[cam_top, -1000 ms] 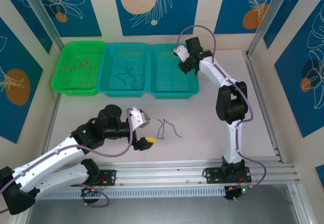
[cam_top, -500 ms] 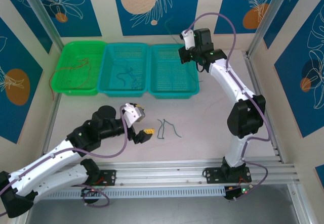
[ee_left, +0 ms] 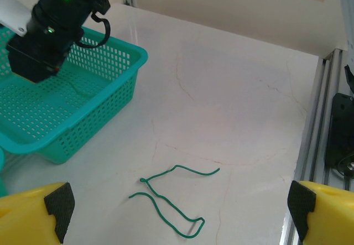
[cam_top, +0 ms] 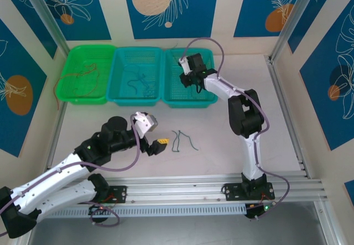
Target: Untangle the cables
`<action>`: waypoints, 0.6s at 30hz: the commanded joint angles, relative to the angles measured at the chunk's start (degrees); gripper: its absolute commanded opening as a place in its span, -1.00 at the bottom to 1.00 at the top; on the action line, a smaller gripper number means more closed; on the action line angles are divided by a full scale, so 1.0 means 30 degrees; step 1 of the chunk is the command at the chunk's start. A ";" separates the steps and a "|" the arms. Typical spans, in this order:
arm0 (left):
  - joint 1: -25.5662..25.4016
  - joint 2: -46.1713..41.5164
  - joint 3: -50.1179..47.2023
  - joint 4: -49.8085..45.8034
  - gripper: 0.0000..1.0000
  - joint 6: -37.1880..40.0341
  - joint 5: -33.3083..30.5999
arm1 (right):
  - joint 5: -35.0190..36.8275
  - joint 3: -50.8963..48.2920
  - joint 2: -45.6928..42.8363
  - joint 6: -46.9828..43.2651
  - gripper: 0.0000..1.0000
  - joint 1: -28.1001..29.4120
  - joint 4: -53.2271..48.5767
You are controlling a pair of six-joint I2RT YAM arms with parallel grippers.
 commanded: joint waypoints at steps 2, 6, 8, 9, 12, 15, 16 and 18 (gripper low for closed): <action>-0.0164 0.0206 -0.0137 0.0711 1.00 -0.0267 -0.0843 | 0.1345 0.0200 -0.1520 0.0079 -0.10 -0.0176 -0.0449; -0.0162 0.0509 0.0040 0.0811 1.00 -0.0176 -0.1051 | 0.0513 -0.0245 -0.3960 0.0860 -0.06 -0.0116 -0.1198; -0.0164 0.0549 -0.0010 0.0980 1.00 -0.0148 -0.1164 | -0.0007 -0.0613 -0.5398 0.1916 -0.06 -0.0057 -0.2015; -0.0179 0.0558 -0.0047 0.0987 1.00 -0.0065 -0.1294 | -0.0367 -0.1098 -0.6253 0.2697 -0.07 0.0018 -0.2430; -0.0142 0.0603 0.0071 0.0303 1.00 0.0180 -0.1865 | -0.1685 -0.3884 -0.9319 0.4983 -0.07 0.0174 -0.2715; -0.0135 0.0633 0.0422 -0.1248 1.00 0.0521 -0.1587 | -0.3067 -0.8141 -1.2764 0.6823 -0.08 0.0726 -0.1989; -0.0135 0.0711 0.0660 -0.2008 1.00 0.0569 -0.1393 | -0.3503 -0.9726 -1.4162 0.7182 -0.07 0.1042 -0.1521; -0.0120 0.0963 0.1330 -0.3702 0.99 0.0319 -0.1055 | -0.3579 -1.2272 -1.6126 0.7804 -0.07 0.1846 -0.1214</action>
